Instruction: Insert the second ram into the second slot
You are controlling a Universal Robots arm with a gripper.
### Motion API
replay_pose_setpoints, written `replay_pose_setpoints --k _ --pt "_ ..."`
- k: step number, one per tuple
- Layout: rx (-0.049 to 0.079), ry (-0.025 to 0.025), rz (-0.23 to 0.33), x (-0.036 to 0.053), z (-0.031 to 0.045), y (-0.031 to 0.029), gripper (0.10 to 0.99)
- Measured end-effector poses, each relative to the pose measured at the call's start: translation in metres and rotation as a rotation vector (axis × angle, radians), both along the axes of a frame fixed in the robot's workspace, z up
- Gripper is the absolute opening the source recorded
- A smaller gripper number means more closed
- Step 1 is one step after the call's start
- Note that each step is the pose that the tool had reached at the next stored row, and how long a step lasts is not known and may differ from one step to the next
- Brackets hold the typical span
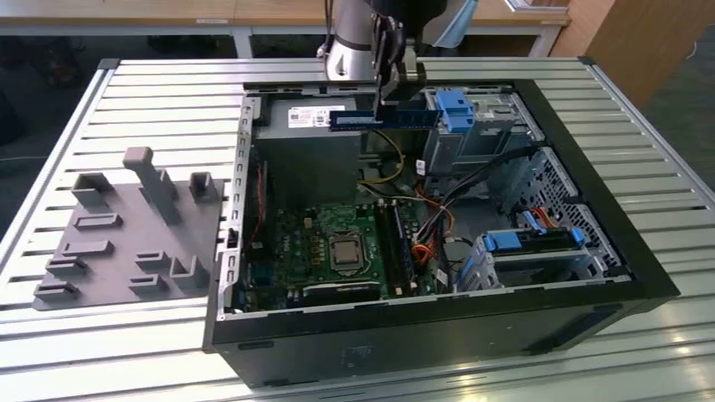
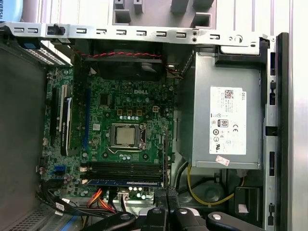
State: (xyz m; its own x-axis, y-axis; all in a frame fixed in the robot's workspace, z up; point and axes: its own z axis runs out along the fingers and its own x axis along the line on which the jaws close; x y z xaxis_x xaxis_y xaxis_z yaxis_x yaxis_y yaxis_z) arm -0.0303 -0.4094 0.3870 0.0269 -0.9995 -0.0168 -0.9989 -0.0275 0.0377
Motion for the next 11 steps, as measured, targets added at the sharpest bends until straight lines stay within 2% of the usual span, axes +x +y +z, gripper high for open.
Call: replay_pose_setpoints --k 11 --pt "0.0 0.0 0.0 0.0 0.0 -0.0106 0.122"
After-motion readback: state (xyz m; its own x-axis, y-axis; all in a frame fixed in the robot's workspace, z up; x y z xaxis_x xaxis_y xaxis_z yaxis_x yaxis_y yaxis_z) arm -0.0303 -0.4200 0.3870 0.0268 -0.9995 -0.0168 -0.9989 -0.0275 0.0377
